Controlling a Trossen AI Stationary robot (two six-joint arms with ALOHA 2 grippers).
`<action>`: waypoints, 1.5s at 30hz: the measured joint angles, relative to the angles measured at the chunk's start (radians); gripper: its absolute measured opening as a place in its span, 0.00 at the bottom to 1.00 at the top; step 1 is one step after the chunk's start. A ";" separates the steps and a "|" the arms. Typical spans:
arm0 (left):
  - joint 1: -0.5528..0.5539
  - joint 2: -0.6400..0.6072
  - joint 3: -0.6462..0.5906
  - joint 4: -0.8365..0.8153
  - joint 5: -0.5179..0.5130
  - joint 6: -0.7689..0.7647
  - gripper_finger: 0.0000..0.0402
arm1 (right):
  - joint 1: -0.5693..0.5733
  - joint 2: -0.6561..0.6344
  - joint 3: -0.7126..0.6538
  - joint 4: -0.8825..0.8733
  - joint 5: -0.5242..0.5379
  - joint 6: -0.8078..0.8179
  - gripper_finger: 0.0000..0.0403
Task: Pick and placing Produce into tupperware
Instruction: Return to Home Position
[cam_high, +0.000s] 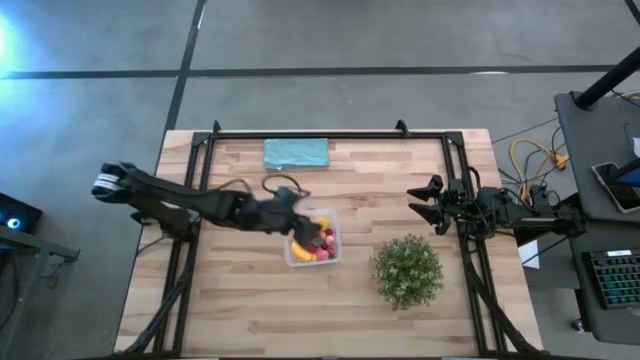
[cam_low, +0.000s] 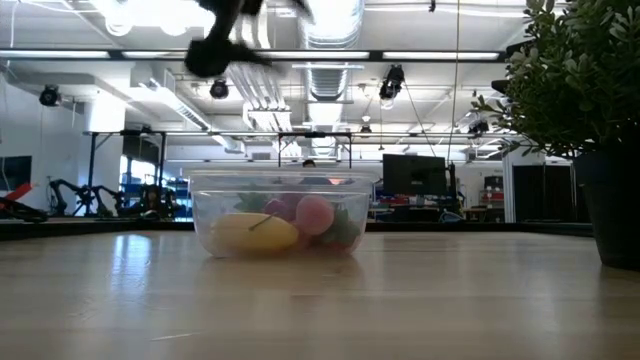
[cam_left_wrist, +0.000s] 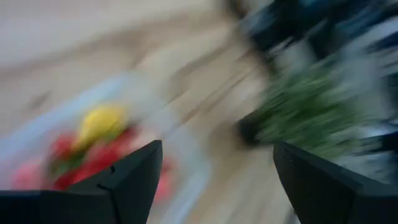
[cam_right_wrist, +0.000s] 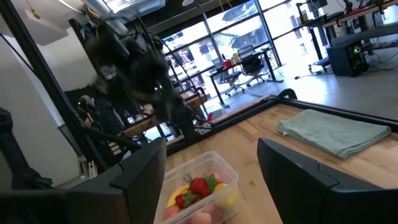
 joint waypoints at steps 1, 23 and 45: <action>-0.003 -0.025 0.000 0.053 -0.021 0.029 0.73 | 0.000 0.000 0.000 0.000 0.000 0.000 0.61; 0.109 -0.741 -0.440 0.398 0.114 0.871 0.73 | 0.000 0.000 0.000 0.000 0.000 0.000 0.62; 0.111 -1.258 -0.956 0.478 0.225 0.823 0.73 | 0.000 0.000 0.000 0.000 0.000 0.000 0.61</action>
